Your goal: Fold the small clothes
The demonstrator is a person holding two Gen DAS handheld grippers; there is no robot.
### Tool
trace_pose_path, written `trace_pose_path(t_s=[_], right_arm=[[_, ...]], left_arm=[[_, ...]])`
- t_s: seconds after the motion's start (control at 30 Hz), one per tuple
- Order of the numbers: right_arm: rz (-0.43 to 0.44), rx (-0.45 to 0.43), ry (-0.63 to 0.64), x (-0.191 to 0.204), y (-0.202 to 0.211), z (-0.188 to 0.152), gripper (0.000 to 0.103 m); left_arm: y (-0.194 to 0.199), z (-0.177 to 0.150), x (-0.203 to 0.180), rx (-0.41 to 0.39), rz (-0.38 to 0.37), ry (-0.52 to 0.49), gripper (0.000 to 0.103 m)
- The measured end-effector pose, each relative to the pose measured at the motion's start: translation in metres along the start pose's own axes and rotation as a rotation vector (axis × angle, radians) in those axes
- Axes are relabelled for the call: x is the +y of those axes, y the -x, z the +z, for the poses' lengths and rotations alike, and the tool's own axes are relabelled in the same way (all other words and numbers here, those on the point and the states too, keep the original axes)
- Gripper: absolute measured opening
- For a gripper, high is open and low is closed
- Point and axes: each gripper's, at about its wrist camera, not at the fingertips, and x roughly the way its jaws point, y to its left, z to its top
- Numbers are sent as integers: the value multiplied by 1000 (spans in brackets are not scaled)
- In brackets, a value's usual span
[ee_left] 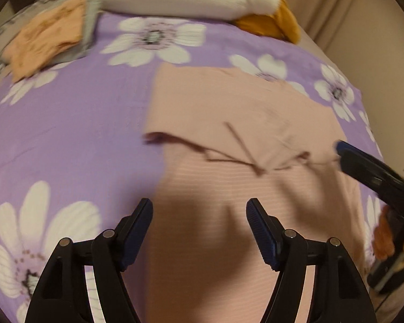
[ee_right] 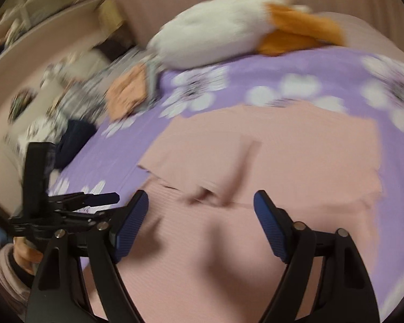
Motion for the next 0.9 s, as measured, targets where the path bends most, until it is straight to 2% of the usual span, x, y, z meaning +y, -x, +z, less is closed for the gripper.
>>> trace_pose_path(t_s=[0.1, 0.27, 0.3, 0.33, 0.37, 0.4, 0.43, 0.5, 0.57, 0.67, 0.8, 0.9], right_arm=[[13, 78, 74, 17, -41, 14, 67], [-143, 228, 156, 21, -109, 15, 51], [-172, 250, 165, 19, -118, 12, 43], [-193, 238, 182, 18, -119, 12, 32], [-190, 222, 179, 16, -117, 13, 29], [-162, 215, 147, 12, -112, 15, 16], [-120, 200, 92, 3, -104, 19, 9], [-59, 150, -2, -15, -84, 26, 8], [-53, 100, -49, -26, -68, 29, 8], [16, -17, -185, -54, -29, 38, 8], [92, -187, -344, -92, 23, 36, 7], [118, -259, -437, -119, 47, 25, 7]], left_arm=[[3, 1, 12, -17, 8, 22, 71], [0, 1, 20, -18, -15, 40, 71], [0, 1, 20, -19, -20, 42, 71], [0, 2, 22, -19, -26, 43, 71], [-1, 3, 21, -18, -36, 44, 71], [-2, 5, 20, -20, -39, 43, 71], [-3, 6, 21, -22, -38, 42, 71], [-2, 8, 22, -26, -41, 41, 71], [-4, 12, 21, -30, -43, 46, 71], [-3, 16, 18, -40, -53, 51, 71], [-4, 24, 10, -54, -46, 34, 71], [-3, 30, 6, -67, -46, 28, 71]])
